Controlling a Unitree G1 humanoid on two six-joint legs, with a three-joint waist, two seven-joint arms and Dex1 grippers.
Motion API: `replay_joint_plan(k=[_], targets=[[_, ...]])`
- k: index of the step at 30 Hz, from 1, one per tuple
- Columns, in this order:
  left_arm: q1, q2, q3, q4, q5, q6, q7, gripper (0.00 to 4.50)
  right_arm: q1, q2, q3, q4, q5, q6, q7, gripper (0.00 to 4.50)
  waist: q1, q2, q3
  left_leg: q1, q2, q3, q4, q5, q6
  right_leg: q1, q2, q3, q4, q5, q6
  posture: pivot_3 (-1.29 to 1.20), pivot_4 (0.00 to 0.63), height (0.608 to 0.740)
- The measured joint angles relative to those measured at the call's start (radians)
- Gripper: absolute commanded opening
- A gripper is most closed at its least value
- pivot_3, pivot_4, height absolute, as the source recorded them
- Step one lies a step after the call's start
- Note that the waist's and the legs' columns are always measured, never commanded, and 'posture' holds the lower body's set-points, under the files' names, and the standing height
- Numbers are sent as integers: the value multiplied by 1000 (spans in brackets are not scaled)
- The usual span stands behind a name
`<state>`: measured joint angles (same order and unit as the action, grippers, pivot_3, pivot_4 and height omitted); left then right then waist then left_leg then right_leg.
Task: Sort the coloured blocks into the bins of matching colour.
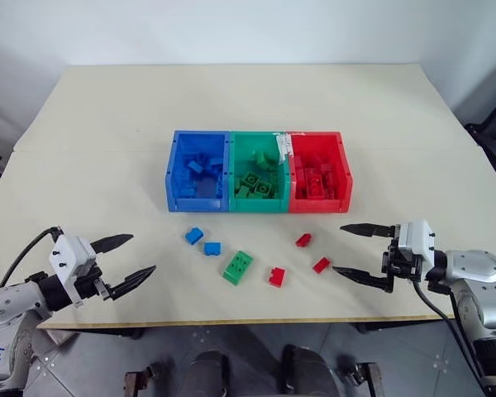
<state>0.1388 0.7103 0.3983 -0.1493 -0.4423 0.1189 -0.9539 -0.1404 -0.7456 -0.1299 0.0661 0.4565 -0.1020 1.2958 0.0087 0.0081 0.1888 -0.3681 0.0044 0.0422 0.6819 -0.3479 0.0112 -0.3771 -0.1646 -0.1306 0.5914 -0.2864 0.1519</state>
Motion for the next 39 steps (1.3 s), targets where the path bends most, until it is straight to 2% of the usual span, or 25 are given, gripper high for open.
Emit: replay_joint_plan(k=[7,12,16,19,23,27,31,33,39], targets=[[-56,11,-113,-70,1,13,-37,4469,43,-156,-122,133,-12,-77,83,4500,15,0,0,0,-1,1,0,0,1,0,0,0,-1,0,0,0,150,740],[-139,1,-262,-188,-15,27,-88,4469,24,-189,-99,216,-57,-117,146,4500,11,1,0,1,0,3,1,0,0,1,0,1,0,0,0,0,150,740],[-132,18,-314,-242,-35,77,-121,4469,-30,-233,6,133,-96,1,166,4500,-7,4,1,2,1,3,1,0,0,0,1,1,0,0,0,0,150,740],[-127,19,-310,-222,-35,80,-127,4469,-142,-230,110,35,-127,92,166,4500,-12,4,1,2,2,3,1,0,-1,0,1,1,1,0,0,0,150,740],[-45,46,-257,-184,-36,70,-151,4469,-283,-164,248,17,-204,126,168,4500,-10,3,2,0,2,1,2,0,-1,0,1,0,0,0,0,0,150,740],[71,59,-207,-177,-35,60,-166,4469,-346,-100,360,71,-276,94,179,4500,-1,4,2,-2,-1,0,2,-1,1,-1,0,-1,-2,0,0,0,150,740],[103,54,-156,-196,-36,54,-137,4500,-405,-61,400,146,-327,37,182,3566,6,3,2,-2,-1,0,2,-1,1,0,0,-1,-2,0,0,0,150,740],[104,47,-139,-209,-38,51,-116,4500,-432,-39,412,176,-346,9,181,2774,5,3,2,-1,0,0,2,-1,0,0,0,-1,-1,0,0,0,150,740],[96,27,-140,-245,-45,52,-83,4500,-460,-59,439,233,-360,-133,230,812,6,2,2,0,-1,0,3,-1,0,1,0,0,-1,0,0,0,150,740]])
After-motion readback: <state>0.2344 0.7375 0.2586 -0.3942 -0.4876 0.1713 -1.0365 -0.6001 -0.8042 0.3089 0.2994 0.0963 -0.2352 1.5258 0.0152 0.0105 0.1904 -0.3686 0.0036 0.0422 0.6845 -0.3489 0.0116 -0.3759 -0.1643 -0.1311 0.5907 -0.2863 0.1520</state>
